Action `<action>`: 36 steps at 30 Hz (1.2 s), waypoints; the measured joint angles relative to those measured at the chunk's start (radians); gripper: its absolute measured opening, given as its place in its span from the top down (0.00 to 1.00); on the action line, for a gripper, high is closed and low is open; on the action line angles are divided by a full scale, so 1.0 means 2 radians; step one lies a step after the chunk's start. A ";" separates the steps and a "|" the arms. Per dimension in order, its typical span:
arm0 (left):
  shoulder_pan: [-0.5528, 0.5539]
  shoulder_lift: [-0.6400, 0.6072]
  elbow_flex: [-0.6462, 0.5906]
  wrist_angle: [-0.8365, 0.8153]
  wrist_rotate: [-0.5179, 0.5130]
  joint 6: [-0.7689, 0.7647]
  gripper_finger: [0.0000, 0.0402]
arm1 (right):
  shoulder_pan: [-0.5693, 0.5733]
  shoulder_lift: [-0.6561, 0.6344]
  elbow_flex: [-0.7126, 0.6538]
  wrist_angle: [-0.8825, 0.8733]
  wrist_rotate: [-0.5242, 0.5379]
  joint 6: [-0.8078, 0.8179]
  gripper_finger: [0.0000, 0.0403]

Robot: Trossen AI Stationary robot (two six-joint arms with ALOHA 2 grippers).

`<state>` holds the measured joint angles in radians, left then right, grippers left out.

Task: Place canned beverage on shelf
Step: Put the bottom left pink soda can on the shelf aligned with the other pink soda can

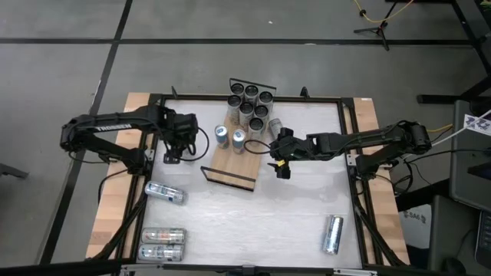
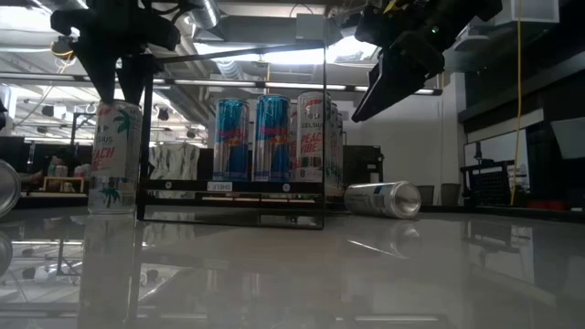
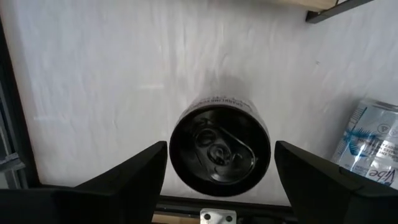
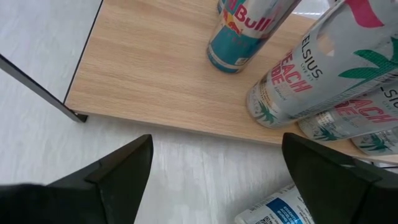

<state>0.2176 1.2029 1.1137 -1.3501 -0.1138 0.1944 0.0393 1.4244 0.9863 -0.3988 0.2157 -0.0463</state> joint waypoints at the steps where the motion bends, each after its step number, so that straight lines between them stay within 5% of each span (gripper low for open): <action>1: 0.000 0.001 0.000 0.000 0.000 0.000 0.28 | 0.000 0.000 0.000 0.000 0.000 0.000 0.13; 36: 0.000 0.013 0.000 0.002 0.010 0.000 0.28 | 0.000 0.000 0.000 0.000 0.000 0.000 0.13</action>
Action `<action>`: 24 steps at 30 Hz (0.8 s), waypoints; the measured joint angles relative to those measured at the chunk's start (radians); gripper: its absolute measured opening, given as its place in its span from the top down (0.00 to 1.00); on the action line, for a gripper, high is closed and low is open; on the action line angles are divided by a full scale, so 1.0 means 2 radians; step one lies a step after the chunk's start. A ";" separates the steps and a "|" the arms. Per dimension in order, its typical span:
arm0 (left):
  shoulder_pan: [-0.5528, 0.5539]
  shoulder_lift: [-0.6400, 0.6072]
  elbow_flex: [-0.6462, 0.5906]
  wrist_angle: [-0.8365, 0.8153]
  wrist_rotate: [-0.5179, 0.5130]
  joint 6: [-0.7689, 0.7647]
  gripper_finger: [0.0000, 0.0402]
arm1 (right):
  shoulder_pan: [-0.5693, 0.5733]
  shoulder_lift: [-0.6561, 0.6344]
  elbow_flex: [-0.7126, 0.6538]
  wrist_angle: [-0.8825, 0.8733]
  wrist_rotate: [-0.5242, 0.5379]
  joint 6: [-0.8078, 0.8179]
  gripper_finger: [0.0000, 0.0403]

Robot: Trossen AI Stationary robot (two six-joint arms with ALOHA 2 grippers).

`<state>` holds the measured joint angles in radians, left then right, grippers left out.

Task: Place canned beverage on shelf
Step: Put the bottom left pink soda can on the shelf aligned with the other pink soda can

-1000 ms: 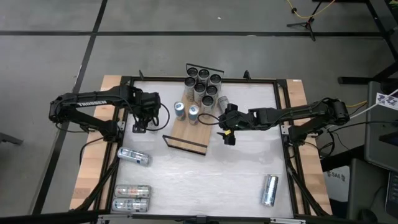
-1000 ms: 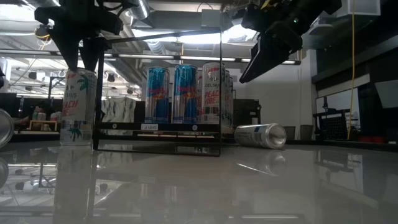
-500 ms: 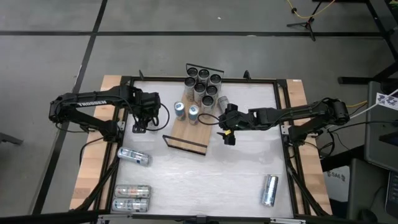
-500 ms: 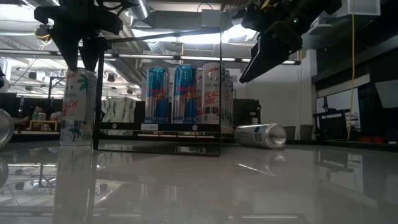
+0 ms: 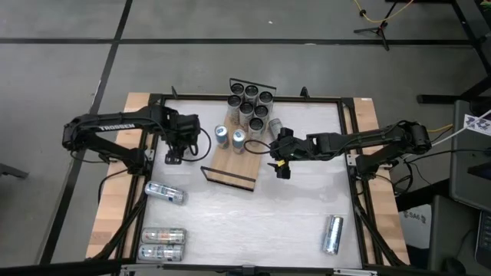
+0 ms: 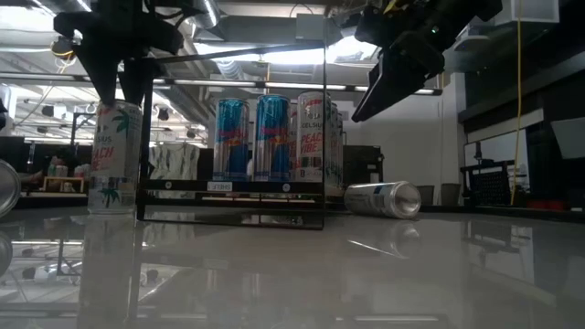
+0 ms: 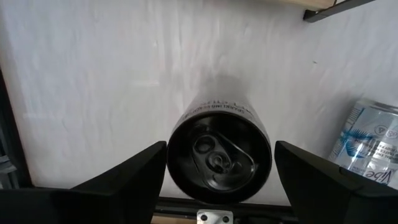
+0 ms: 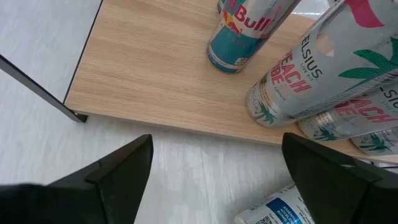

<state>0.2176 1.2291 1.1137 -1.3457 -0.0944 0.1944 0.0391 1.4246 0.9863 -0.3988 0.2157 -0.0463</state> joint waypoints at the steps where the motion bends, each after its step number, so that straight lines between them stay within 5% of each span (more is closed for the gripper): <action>1: 0.000 0.004 0.000 0.001 0.000 0.000 0.28 | 0.000 0.000 0.000 0.000 0.000 0.000 0.13; 14: 0.000 0.037 0.000 0.001 0.000 -0.004 0.28 | 0.000 0.000 0.000 0.000 0.000 0.000 0.13; 24: 0.000 0.037 0.000 0.005 -0.003 -0.093 0.28 | 0.000 0.000 0.000 0.000 0.000 0.000 0.13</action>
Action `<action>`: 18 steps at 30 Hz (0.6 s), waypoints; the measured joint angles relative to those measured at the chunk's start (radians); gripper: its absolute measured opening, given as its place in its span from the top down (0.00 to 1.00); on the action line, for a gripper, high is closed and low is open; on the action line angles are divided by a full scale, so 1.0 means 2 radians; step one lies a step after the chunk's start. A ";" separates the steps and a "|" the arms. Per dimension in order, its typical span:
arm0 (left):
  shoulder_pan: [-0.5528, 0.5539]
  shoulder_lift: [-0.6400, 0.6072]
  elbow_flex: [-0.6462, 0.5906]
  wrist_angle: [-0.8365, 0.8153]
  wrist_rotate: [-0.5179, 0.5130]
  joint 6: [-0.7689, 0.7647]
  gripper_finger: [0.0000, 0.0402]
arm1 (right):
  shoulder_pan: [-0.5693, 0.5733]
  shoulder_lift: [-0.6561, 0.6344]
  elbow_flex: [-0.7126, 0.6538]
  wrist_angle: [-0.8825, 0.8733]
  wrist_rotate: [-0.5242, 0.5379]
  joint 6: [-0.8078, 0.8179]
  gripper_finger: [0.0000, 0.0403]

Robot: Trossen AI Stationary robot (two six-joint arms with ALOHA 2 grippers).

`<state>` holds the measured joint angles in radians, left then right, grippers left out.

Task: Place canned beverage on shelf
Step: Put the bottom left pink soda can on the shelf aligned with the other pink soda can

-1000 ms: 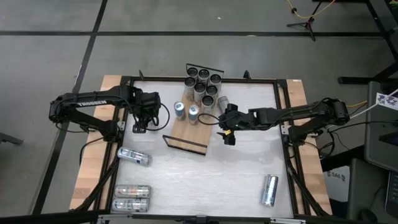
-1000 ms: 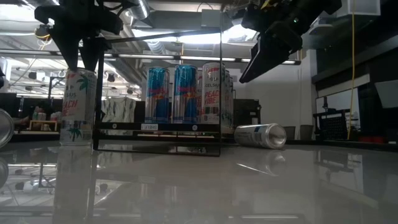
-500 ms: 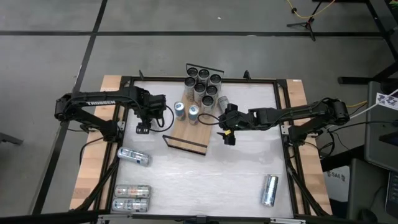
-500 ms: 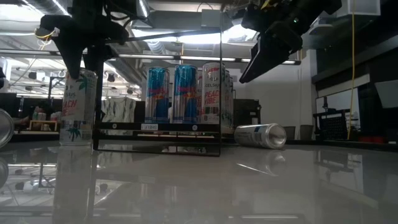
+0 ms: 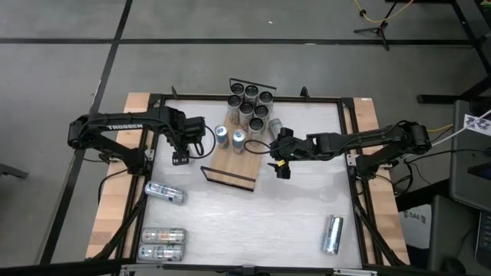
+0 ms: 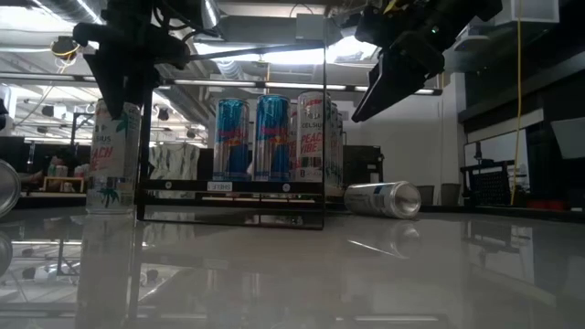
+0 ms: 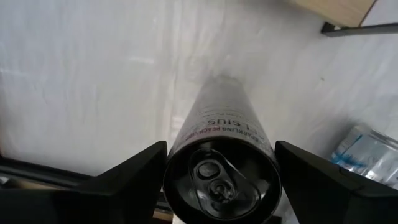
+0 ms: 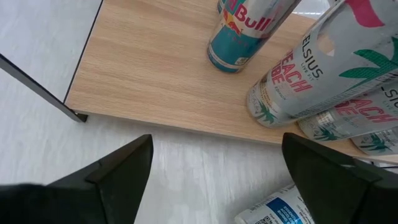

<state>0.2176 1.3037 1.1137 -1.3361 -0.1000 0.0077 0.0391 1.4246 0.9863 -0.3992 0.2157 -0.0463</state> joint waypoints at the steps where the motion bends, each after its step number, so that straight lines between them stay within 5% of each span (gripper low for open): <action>1: 0.000 0.000 0.000 0.000 -0.004 -0.002 0.28 | 0.000 0.000 0.000 0.000 0.000 0.000 0.13; 18: 0.000 0.000 0.000 -0.001 -0.005 -0.059 0.29 | 0.000 0.000 0.000 0.000 0.000 0.000 0.13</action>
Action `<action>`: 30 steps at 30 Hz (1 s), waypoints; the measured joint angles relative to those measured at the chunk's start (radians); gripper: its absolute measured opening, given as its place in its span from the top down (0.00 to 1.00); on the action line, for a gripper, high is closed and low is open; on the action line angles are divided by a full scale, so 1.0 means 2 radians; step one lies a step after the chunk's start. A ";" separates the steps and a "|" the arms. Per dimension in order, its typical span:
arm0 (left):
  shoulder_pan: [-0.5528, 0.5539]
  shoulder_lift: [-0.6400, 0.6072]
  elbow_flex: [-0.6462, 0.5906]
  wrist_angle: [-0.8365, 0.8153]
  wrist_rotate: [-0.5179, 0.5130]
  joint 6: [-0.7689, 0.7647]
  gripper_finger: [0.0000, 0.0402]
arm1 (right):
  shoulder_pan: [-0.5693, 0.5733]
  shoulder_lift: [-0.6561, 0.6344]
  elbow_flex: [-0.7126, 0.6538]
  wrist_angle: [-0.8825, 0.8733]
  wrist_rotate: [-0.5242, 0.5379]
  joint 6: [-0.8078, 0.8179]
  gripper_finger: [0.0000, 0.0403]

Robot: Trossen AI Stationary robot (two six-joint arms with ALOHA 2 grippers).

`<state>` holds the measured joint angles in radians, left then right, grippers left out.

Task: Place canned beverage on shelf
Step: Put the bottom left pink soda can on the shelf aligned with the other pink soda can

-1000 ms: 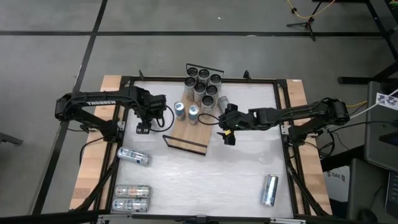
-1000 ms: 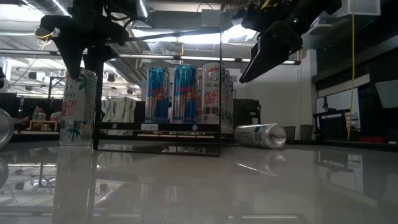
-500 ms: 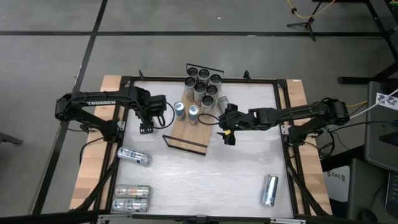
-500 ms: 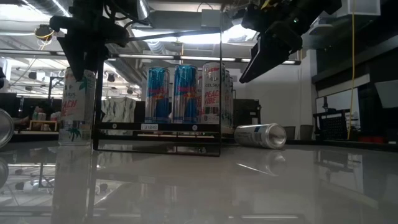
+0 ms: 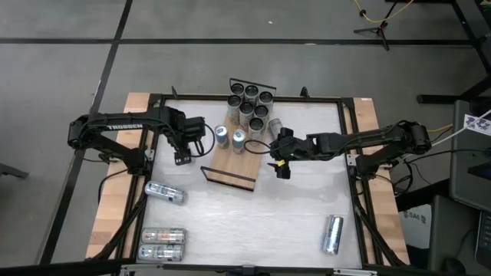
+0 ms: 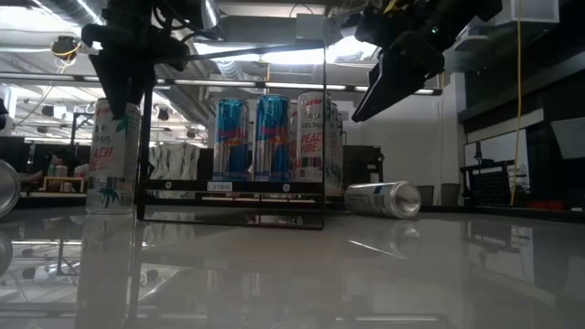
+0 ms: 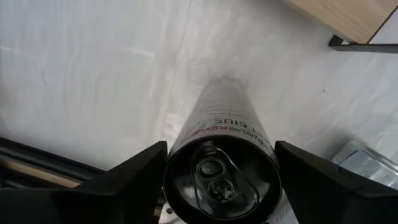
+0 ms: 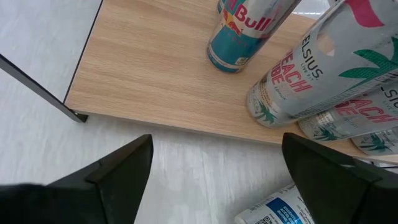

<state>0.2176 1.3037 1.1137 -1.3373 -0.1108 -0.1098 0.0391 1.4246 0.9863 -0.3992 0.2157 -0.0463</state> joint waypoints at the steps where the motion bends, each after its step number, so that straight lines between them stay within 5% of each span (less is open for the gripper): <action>1: 0.000 0.000 0.000 0.000 0.000 -0.006 0.30 | 0.000 0.000 0.000 0.000 0.000 0.000 0.13; 10: 0.000 -0.001 0.000 -0.001 0.000 -0.036 0.41 | 0.000 0.000 0.000 0.000 0.000 0.000 0.13; 30: 0.028 0.000 0.000 0.030 0.000 -0.077 0.41 | 0.000 0.000 0.000 0.000 0.000 0.000 0.13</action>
<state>0.2730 1.3029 1.1141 -1.2781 -0.1118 -0.2641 0.0391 1.4246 0.9863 -0.3990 0.2157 -0.0463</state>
